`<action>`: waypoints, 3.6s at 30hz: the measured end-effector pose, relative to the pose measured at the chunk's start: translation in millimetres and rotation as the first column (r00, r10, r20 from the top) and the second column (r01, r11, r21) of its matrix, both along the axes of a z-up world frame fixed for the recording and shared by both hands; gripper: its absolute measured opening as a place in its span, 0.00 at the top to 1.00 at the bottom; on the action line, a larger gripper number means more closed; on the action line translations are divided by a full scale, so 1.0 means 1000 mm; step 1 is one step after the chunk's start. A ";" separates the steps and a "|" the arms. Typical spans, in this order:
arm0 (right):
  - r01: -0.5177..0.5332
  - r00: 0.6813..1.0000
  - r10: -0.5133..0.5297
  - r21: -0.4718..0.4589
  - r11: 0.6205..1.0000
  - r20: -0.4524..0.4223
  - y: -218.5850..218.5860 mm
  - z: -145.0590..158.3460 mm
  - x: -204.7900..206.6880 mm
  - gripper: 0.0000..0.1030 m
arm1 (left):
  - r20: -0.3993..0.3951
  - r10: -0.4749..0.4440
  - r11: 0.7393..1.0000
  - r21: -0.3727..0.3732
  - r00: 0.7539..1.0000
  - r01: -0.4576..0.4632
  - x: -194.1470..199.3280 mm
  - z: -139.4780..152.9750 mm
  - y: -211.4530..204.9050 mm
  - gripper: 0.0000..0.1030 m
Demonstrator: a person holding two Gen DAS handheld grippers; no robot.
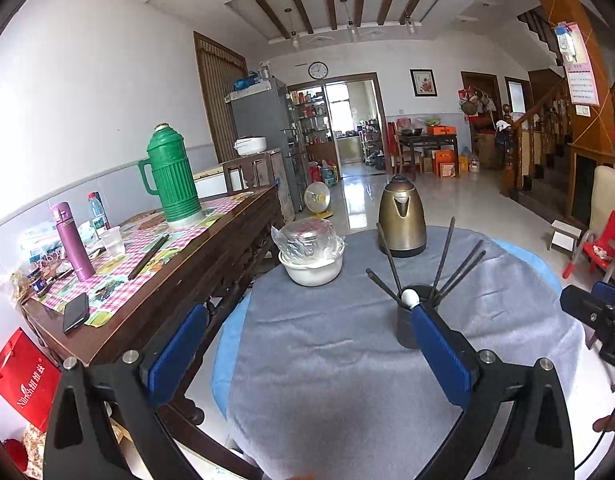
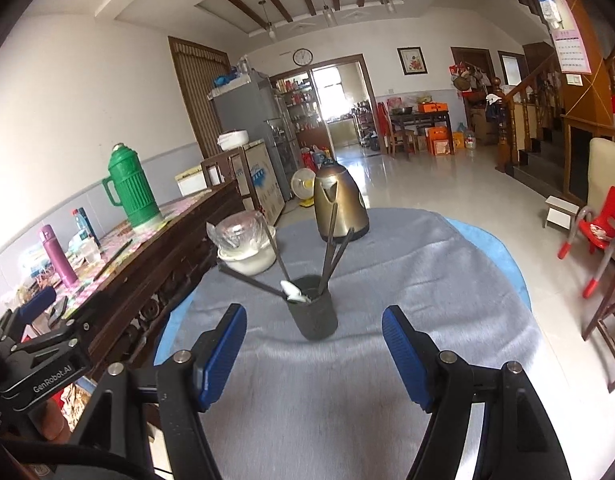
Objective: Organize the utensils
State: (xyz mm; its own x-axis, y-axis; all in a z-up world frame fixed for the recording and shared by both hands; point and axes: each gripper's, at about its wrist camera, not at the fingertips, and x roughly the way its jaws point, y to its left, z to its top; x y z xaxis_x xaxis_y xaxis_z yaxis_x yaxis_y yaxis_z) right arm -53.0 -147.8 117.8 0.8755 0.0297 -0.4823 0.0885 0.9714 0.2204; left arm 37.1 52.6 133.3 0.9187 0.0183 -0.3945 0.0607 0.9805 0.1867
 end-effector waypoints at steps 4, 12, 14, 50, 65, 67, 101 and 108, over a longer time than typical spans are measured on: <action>0.002 1.000 -0.002 -0.014 1.000 -0.017 0.007 -0.002 -0.011 0.28 | -0.003 0.001 1.000 0.014 1.000 -0.001 -0.013 -0.003 0.000 0.01; 0.018 0.999 -0.018 -0.012 1.000 -0.039 0.013 -0.008 -0.029 0.28 | -0.036 0.007 1.000 0.015 0.999 -0.006 -0.029 -0.012 0.005 0.01; 0.023 0.999 -0.024 -0.016 1.000 -0.044 0.015 -0.009 -0.034 0.28 | -0.047 0.013 1.000 0.018 0.999 -0.012 -0.031 -0.014 0.007 0.01; 0.078 0.994 -0.083 -0.077 0.994 -0.066 0.041 -0.033 -0.052 0.28 | -0.159 0.032 0.999 -0.007 0.987 -0.033 -0.033 -0.044 0.027 0.01; 0.087 0.994 -0.092 -0.097 0.991 -0.051 0.040 -0.028 -0.059 0.28 | -0.154 0.019 1.000 -0.016 0.988 -0.021 -0.038 -0.042 0.023 0.01; 0.089 0.994 -0.094 -0.096 0.991 -0.051 0.039 -0.028 -0.059 0.28 | -0.155 0.019 1.000 -0.017 0.988 -0.022 -0.038 -0.041 0.023 0.01; 0.100 0.994 -0.104 -0.106 0.989 -0.031 0.039 -0.023 -0.067 0.28 | -0.155 0.012 0.999 -0.036 0.988 -0.018 -0.045 -0.042 0.020 0.01; 0.099 0.994 -0.103 -0.106 0.989 -0.030 0.039 -0.023 -0.068 0.28 | -0.156 0.016 0.999 -0.040 0.988 -0.023 -0.047 -0.041 0.021 0.01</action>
